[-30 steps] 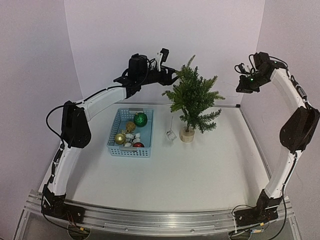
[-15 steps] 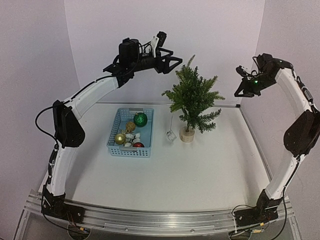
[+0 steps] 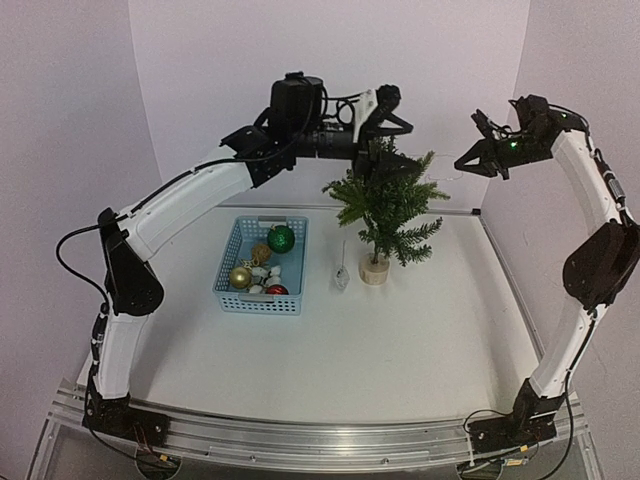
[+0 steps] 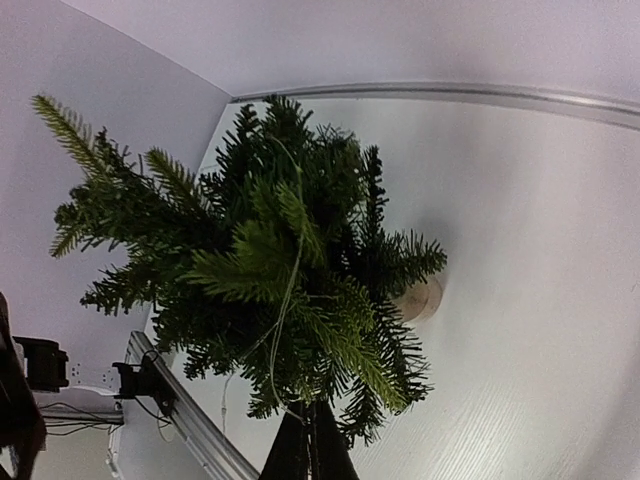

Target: Decorate the small christmas tree

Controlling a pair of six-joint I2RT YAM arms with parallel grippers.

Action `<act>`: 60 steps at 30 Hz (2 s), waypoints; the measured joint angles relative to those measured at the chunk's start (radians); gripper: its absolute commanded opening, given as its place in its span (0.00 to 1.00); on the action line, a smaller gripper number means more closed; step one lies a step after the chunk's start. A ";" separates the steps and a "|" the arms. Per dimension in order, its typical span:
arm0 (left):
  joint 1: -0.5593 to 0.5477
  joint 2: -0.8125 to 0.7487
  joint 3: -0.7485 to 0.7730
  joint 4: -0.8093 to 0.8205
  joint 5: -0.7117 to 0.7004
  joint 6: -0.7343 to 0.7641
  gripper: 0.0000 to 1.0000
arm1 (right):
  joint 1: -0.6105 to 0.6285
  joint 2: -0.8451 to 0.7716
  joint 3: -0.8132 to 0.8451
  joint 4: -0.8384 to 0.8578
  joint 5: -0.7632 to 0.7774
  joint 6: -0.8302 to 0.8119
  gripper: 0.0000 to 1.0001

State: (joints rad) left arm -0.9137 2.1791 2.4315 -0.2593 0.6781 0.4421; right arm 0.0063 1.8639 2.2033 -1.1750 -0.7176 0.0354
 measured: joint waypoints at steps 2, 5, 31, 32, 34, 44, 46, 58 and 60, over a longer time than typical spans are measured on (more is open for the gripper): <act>-0.039 0.005 -0.040 0.013 -0.005 0.023 0.87 | 0.000 0.000 -0.045 -0.001 -0.019 0.014 0.00; -0.066 0.028 -0.072 0.057 -0.035 0.038 0.85 | 0.000 0.000 -0.078 -0.002 -0.049 0.020 0.00; -0.132 0.273 -0.061 0.560 -0.492 0.336 0.03 | 0.000 -0.040 -0.102 0.003 -0.226 0.017 0.00; -0.133 0.273 -0.061 0.569 -0.500 0.342 0.01 | 0.000 -0.040 -0.102 0.004 -0.227 0.017 0.00; -0.132 0.273 -0.060 0.575 -0.516 0.348 0.00 | 0.000 -0.040 -0.102 0.005 -0.227 0.017 0.00; -0.143 0.241 -0.060 0.378 -0.512 0.261 0.00 | 0.000 -0.041 -0.103 0.003 -0.165 0.032 0.00; -0.152 0.207 -0.065 0.293 -0.497 0.223 0.00 | 0.010 -0.041 -0.114 -0.011 -0.167 0.046 0.00; -0.176 0.019 -0.126 -0.136 -0.404 -0.013 0.00 | 0.000 -0.041 -0.209 0.083 -0.149 0.096 0.00; -0.179 -0.011 -0.191 -0.172 -0.400 -0.036 0.00 | -0.002 -0.041 -0.230 0.097 -0.149 0.099 0.00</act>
State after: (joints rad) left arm -1.0930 2.1678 2.2406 -0.4316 0.2780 0.4056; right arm 0.0045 1.8229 1.9731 -1.0782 -0.8671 0.1345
